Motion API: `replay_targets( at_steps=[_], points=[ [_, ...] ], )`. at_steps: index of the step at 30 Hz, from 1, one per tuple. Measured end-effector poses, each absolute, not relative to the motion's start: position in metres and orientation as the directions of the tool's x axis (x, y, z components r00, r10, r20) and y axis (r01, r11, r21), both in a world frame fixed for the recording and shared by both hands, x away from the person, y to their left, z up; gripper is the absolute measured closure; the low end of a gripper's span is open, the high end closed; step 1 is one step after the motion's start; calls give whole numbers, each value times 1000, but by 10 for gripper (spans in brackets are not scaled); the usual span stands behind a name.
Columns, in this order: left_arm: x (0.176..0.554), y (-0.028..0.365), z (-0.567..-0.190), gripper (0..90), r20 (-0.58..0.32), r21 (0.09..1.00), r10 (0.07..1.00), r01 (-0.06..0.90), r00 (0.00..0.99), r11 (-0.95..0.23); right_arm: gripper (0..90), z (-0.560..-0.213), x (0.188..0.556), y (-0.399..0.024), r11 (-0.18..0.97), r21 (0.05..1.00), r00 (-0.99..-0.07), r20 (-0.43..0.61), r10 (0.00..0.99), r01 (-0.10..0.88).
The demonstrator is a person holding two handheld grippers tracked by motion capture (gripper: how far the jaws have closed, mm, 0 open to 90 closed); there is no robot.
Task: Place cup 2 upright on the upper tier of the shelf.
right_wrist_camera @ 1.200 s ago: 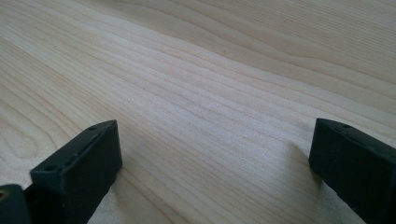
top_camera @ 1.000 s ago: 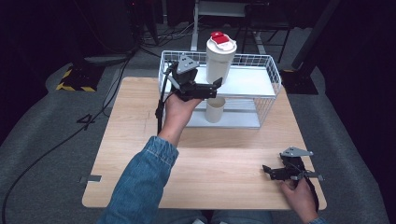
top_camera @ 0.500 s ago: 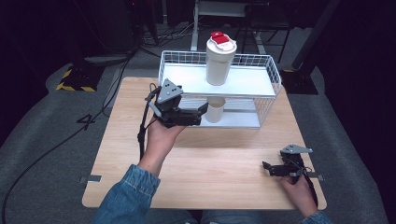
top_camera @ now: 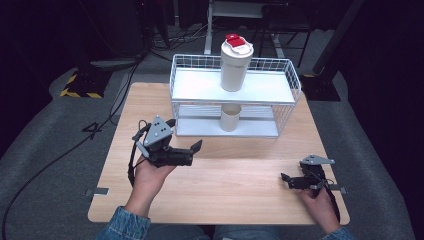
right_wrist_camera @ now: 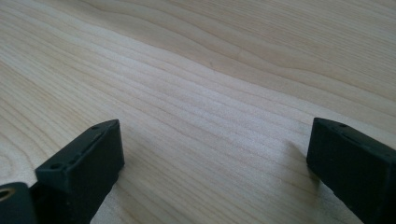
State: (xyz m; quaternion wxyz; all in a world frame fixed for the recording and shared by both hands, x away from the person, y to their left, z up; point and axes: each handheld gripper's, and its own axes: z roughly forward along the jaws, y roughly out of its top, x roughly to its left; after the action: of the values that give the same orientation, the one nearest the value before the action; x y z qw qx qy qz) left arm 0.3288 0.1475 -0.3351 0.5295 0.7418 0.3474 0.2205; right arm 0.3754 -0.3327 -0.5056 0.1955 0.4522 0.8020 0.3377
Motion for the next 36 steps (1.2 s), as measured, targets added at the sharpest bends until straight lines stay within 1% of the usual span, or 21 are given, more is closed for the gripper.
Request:
replay_targets(
  at_steps=[5, 8, 9, 12, 17, 22, 30, 36],
  points=[
    [316, 160, -354, 4, -44, 929, 756, 304, 653, -209, 46, -505, 375, -333, 365, 718, -517, -9, 856, 592],
    [311, 167, -367, 5, -38, 915, 760, 328, 649, -234, 46, -505, 375, -333, 364, 718, -516, -8, 856, 593],
    [310, 170, -372, 5, -23, 914, 761, 322, 648, -247, 46, -505, 375, -333, 364, 718, -516, -8, 856, 593],
    [306, 175, -386, 5, -36, 906, 764, 344, 644, -248, 48, -505, 375, -333, 365, 719, -517, -9, 856, 592],
    [302, 181, -411, 8, -16, 888, 782, 369, 623, -275, 50, -505, 374, -333, 364, 719, -515, -10, 857, 592],
    [306, 190, -435, 14, -17, 852, 803, 429, 596, -301, 51, -505, 374, -333, 362, 719, -514, -9, 858, 593],
    [313, 207, -463, 17, -66, 806, 834, 522, 548, -279, 51, -505, 374, -333, 362, 719, -514, -9, 858, 593],
    [319, 217, -479, 18, -73, 770, 854, 573, 516, -280, 51, -505, 374, -333, 363, 719, -514, -10, 858, 592]
  ],
)
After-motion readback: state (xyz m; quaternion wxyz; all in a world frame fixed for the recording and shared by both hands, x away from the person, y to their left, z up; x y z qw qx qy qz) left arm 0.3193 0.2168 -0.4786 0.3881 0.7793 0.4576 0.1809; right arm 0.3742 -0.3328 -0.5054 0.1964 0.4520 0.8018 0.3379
